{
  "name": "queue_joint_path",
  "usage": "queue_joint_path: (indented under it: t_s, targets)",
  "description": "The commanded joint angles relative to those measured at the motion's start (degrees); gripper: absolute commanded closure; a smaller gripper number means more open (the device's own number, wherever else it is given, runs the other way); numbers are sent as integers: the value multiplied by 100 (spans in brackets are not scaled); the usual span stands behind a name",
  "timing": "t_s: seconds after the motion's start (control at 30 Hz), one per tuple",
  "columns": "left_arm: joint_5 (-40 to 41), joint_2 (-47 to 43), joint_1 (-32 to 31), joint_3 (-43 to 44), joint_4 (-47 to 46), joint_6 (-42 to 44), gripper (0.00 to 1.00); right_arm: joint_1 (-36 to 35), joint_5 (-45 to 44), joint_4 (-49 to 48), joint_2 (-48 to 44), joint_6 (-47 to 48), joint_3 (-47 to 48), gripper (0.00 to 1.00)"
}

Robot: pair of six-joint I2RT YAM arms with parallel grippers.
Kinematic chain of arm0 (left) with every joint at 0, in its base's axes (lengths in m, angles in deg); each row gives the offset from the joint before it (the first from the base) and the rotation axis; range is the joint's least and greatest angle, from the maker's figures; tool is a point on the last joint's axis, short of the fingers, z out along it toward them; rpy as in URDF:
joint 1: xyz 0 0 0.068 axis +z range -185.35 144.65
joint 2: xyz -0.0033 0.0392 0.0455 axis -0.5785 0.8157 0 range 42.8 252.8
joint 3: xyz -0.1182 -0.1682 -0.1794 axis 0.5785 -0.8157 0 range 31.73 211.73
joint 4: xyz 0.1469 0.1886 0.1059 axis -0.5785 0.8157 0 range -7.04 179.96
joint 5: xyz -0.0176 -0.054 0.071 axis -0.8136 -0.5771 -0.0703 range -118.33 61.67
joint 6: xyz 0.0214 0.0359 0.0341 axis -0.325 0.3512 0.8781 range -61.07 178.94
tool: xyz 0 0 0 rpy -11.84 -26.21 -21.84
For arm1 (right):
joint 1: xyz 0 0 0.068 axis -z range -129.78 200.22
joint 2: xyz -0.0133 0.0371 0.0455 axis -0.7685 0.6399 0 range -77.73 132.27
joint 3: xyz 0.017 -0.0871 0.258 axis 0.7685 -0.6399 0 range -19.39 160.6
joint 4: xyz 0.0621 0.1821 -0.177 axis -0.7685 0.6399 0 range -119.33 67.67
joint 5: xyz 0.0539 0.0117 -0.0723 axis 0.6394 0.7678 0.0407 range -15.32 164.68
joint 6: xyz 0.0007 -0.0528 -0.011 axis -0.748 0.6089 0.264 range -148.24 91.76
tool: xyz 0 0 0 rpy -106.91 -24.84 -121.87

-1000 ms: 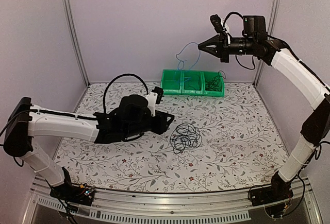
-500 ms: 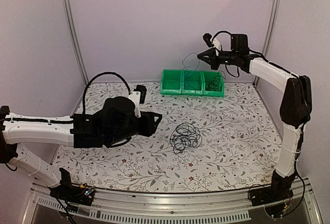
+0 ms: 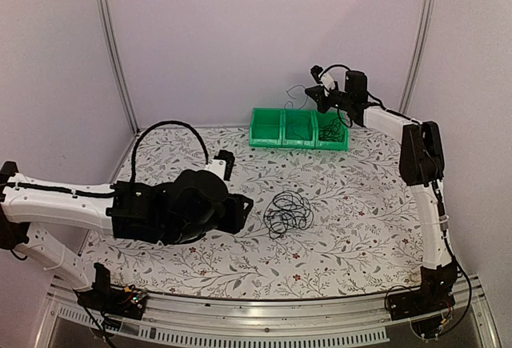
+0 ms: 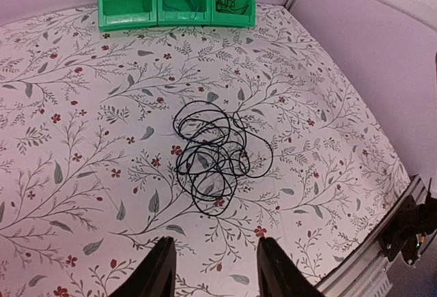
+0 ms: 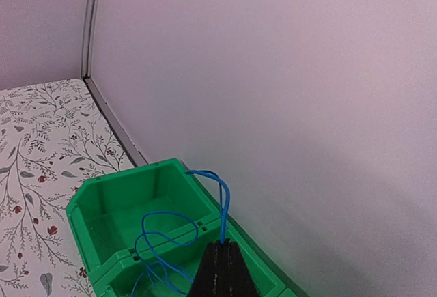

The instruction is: Untangle the cables

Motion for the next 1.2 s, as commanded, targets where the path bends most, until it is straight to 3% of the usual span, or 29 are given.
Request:
queue_joint_path:
  t_s: [0.0, 0.43, 0.9, 1.17]
  targets:
    - [165, 334, -227, 488, 626, -155, 56, 38, -208, -337, 411, -31, 106, 100]
    - [11, 1209, -318, 1278, 804, 297, 56, 13, -494, -83, 647, 419, -309, 100]
    - [142, 1240, -302, 1248, 662, 457, 53, -109, -713, 646, 982, 1054, 13, 100]
    - [190, 1263, -274, 1185, 523, 524, 52, -124, -580, 912, 513, 970, -238, 82]
